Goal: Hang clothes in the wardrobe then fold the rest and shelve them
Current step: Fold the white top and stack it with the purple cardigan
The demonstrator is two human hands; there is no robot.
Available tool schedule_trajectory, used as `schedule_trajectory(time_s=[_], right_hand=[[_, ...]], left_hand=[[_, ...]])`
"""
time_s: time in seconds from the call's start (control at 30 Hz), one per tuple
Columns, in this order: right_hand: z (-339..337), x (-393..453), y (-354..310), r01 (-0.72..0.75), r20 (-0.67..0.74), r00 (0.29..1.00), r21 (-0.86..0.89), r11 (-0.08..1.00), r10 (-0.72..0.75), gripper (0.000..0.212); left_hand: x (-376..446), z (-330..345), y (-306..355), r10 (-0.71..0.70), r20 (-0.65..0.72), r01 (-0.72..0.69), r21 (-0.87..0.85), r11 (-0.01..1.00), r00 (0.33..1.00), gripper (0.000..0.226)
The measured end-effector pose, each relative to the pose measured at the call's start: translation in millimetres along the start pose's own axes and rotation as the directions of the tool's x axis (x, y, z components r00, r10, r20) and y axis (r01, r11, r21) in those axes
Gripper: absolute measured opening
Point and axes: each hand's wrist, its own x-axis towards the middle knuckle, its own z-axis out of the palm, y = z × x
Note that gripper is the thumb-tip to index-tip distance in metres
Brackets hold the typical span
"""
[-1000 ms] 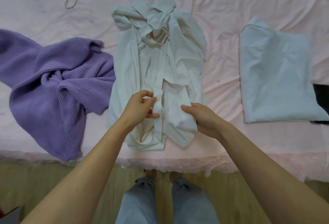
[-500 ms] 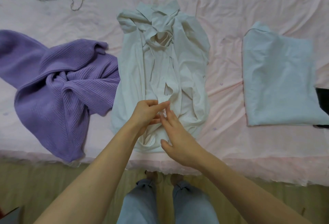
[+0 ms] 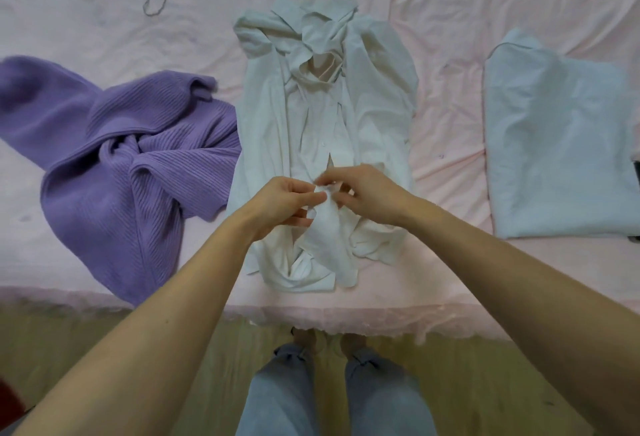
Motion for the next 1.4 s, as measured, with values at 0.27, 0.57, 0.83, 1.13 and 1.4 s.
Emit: schedule_trajectory(time_s=[0.27,0.57,0.83,1.13,1.4], right_hand=[[-15,11,-2,-0.104,0.113,0.99,0.211,0.972,0.081,0.005],[-40,25,3,-0.197,0.311,0.941,0.167,0.966,0.138,0.014],[-31,21,-3,0.158,0.197,0.976,-0.364,0.918,-0.089,0.014],[-13,-3,22,0.337,-0.011,0.925,-0.44,0.832,-0.38,0.016],[-19,-2,22,0.3,-0.062,0.934,-0.403,0.865,-0.352,0.025]], left_hand=[[0,-16,3,0.028,0.102,-0.042,0.134,0.99,0.994,0.032],[3,-21,17,0.02,0.1,-0.03,0.099,0.995,0.995,0.024],[11,-14,21,0.036,0.014,-0.038,0.11,0.993,0.999,0.023],[17,-4,22,0.04,-0.173,-0.036,0.028,0.999,0.984,0.019],[17,4,32,0.124,-0.164,-0.105,0.118,0.987,0.979,0.013]])
